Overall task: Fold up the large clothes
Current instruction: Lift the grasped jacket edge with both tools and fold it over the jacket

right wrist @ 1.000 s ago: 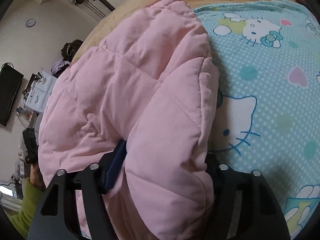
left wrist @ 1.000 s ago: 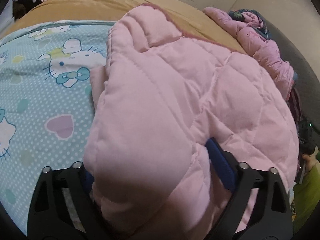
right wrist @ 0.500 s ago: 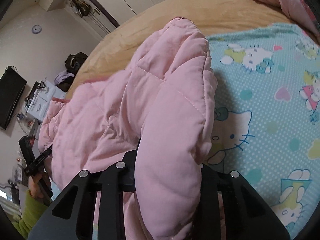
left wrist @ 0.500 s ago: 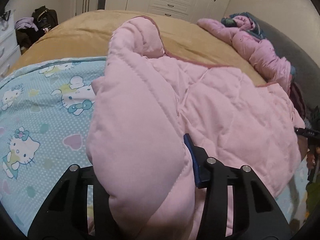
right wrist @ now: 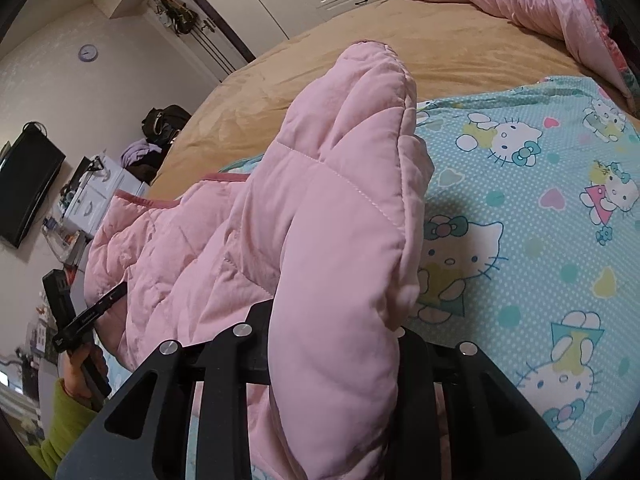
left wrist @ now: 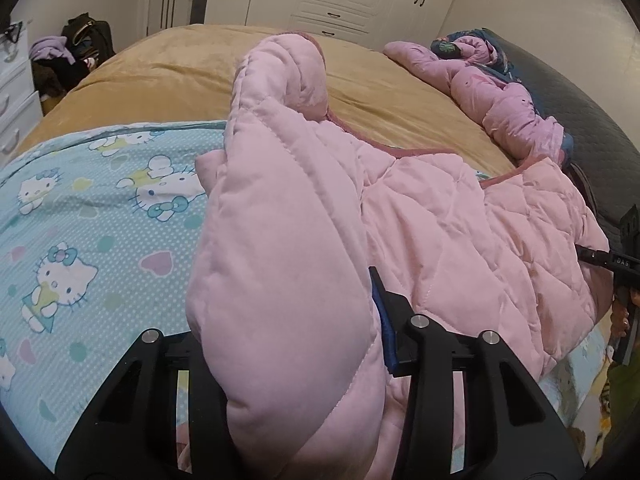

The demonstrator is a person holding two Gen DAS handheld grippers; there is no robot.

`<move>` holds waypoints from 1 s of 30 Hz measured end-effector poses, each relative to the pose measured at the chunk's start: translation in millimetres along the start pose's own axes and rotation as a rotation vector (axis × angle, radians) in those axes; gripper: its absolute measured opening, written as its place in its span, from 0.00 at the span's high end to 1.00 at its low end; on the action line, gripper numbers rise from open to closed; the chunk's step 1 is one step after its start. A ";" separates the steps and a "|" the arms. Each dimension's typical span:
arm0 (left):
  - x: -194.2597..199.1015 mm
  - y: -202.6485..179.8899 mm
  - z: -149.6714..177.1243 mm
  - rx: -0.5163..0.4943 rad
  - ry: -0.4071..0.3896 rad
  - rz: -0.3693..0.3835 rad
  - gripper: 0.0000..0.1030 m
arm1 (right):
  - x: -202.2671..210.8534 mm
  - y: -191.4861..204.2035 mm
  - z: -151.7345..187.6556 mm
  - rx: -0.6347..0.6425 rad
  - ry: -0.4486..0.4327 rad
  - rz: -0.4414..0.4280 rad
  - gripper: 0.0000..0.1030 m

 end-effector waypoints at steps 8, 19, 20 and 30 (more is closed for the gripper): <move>15.2 -3.4 11.6 -0.003 0.004 0.003 0.65 | 14.2 10.0 12.1 0.016 0.004 0.002 0.74; 30.2 -1.2 33.6 0.006 0.010 0.001 0.65 | 21.9 12.1 25.5 0.035 0.008 -0.003 0.74; 31.6 -1.4 35.4 0.007 0.009 0.002 0.65 | 22.0 11.4 26.1 0.038 0.007 -0.003 0.74; 43.6 4.7 53.5 0.013 -0.002 0.006 0.65 | 30.2 10.0 44.0 0.049 -0.010 -0.005 0.74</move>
Point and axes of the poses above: each gripper's, at about its wrist camera, not at the fingertips, and x roughly against the way its jaws point, y to its left, z to its underside, the point moved 9 cm from there along -x, roughly the way its jaws point, and after that the axes turned 4 degrees about z, right-handed, at the moved point
